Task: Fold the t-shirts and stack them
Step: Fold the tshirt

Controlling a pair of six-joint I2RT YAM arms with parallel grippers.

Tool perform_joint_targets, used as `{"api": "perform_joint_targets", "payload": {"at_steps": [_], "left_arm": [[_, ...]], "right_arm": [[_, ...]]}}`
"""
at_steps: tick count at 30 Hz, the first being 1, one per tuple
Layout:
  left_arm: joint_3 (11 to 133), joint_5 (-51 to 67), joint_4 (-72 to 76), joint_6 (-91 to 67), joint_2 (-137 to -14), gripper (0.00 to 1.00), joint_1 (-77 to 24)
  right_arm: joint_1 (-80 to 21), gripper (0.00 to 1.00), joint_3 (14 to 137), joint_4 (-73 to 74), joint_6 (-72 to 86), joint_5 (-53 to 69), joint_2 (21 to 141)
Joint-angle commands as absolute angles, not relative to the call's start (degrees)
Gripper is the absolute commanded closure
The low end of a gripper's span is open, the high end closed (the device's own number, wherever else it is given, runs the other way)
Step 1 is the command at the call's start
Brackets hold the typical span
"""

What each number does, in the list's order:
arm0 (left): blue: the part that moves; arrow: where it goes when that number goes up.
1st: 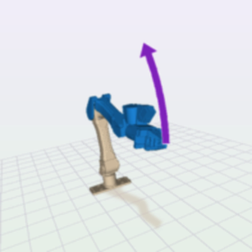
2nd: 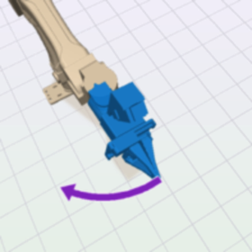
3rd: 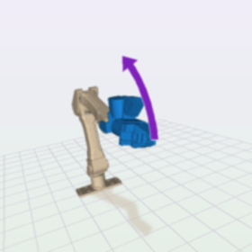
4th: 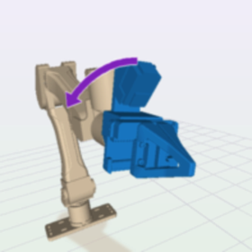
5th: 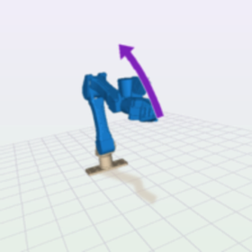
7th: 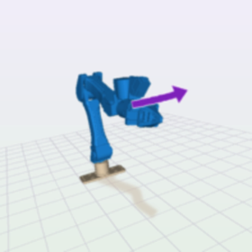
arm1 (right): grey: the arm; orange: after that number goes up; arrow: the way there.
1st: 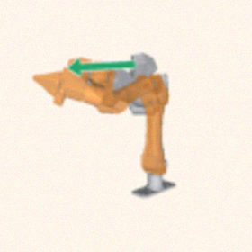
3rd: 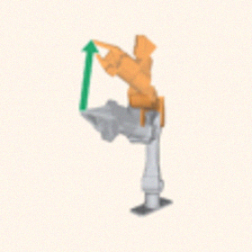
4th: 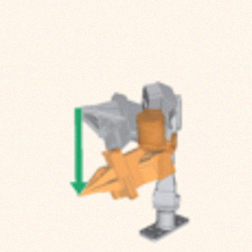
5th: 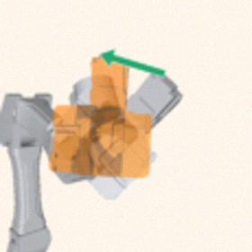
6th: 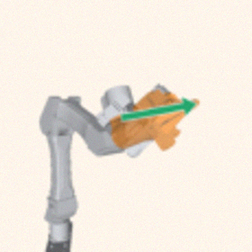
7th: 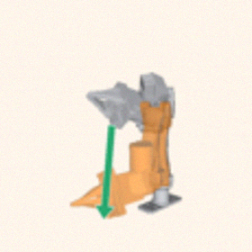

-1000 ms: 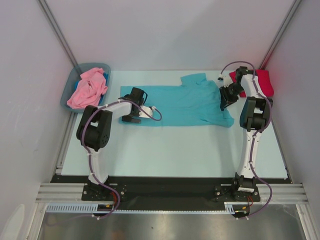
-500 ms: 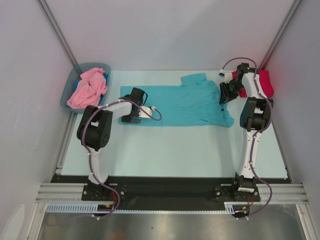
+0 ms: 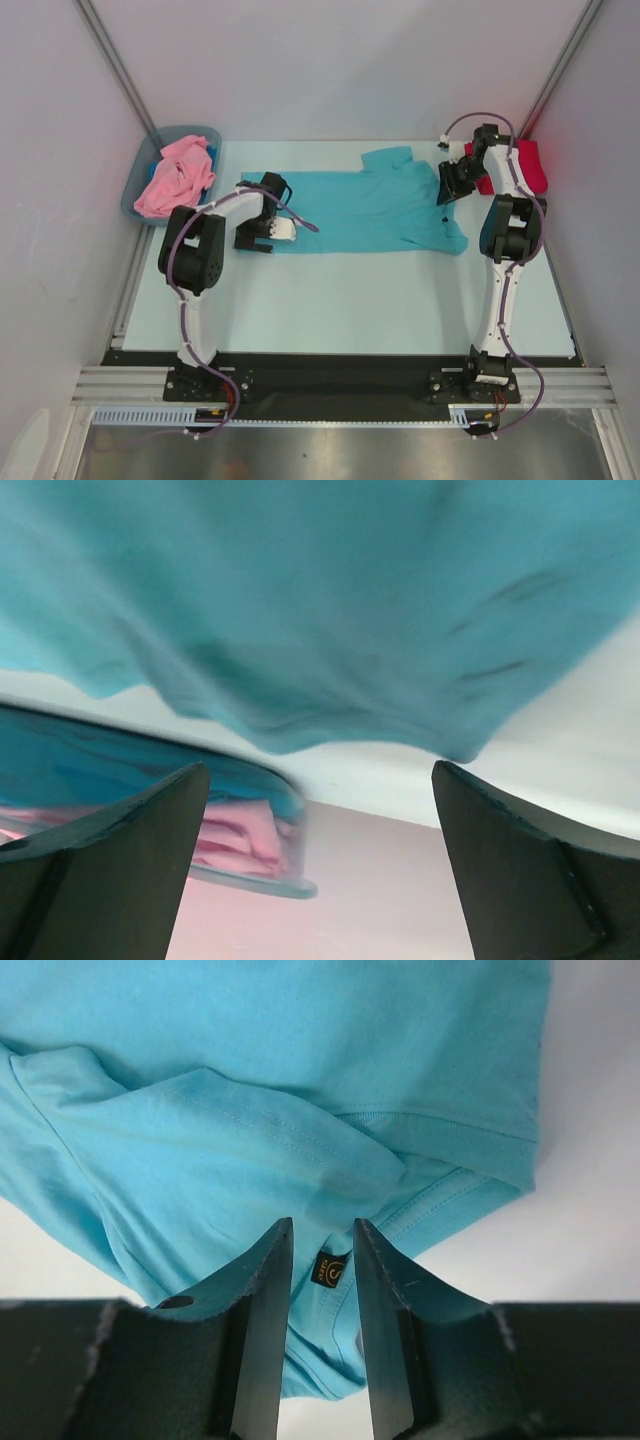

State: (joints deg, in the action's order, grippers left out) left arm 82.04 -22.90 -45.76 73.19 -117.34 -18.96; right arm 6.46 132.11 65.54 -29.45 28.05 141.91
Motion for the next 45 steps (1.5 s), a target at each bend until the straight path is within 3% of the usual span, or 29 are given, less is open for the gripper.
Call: {"api": "perform_joint_targets", "payload": {"at_steps": [1,7,12,33,45], "left_arm": [[90.34,-23.73,-53.44,67.52,-118.48,0.00,-16.61],[98.69,-25.93,-43.62,60.65,-117.43,0.00,-13.80],[97.74,-25.66,-40.70,58.36,-115.75,0.00,-12.83],[96.24,-25.40,-40.25,58.80,-117.25,0.00,-14.68],[96.59,-24.70,-40.08,58.27,-116.81,0.00,-15.21]], "right_arm": [[6.15,0.63,129.03,62.67,-27.78,29.71,137.91],[6.42,0.63,125.60,58.98,-25.49,30.41,136.76],[6.24,0.64,125.16,57.83,-23.82,31.38,136.76],[5.89,0.63,125.77,54.76,-20.92,27.43,134.83],[7.38,0.63,118.83,53.53,-21.45,26.72,131.39]]}}
